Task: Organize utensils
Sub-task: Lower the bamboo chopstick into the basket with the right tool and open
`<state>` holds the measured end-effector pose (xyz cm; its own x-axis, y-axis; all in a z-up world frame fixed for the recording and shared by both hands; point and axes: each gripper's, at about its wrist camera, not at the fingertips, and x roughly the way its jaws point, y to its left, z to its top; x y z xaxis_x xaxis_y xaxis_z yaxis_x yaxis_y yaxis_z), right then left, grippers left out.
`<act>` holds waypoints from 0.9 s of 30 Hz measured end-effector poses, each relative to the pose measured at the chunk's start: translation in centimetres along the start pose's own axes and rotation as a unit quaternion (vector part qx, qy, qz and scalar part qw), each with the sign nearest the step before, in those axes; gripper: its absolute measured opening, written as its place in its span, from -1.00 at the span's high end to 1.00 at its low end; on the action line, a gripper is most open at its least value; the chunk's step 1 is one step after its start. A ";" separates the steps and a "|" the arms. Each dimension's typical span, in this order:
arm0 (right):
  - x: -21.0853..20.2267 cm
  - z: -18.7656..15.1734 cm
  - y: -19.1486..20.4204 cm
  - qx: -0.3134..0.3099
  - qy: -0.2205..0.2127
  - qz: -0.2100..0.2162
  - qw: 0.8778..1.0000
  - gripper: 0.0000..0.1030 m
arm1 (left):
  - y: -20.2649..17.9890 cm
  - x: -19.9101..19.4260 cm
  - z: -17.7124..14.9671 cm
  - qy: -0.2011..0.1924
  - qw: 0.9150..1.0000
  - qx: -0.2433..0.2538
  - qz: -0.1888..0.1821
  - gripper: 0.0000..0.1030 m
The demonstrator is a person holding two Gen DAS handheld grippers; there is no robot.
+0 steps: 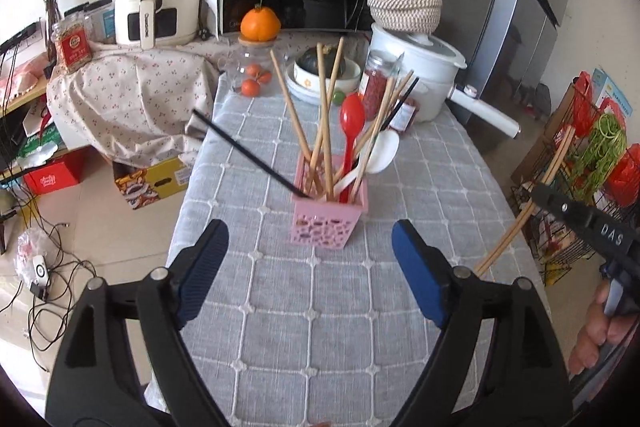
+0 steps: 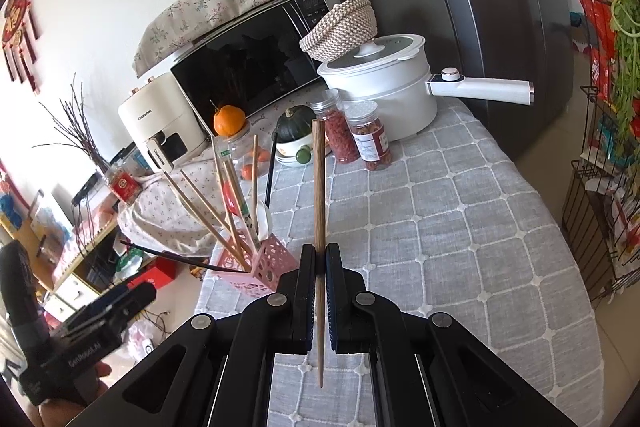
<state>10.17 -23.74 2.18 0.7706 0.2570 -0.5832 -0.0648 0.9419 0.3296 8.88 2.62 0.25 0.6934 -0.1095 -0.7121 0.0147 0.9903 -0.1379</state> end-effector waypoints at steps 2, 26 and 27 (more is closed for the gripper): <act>-0.1 0.0 0.1 -0.003 -0.005 -0.002 1.000 0.91 | 0.9 0.4 -0.8 0.024 1.000 -0.014 0.003 -0.64; 3.2 4.5 7.6 0.005 -0.132 0.055 0.990 0.91 | 6.2 4.1 -3.3 0.124 0.990 -0.059 0.024 -0.64; 3.6 4.5 7.8 0.009 -0.135 0.057 0.989 0.91 | 6.2 4.0 -3.3 0.123 0.991 -0.057 0.023 -0.64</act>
<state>15.34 -16.48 6.01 0.9006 0.2925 -0.3215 -0.1527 0.9055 0.3959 9.36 8.03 -5.72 0.4954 -0.0961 -0.8633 -0.1042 0.9801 -0.1689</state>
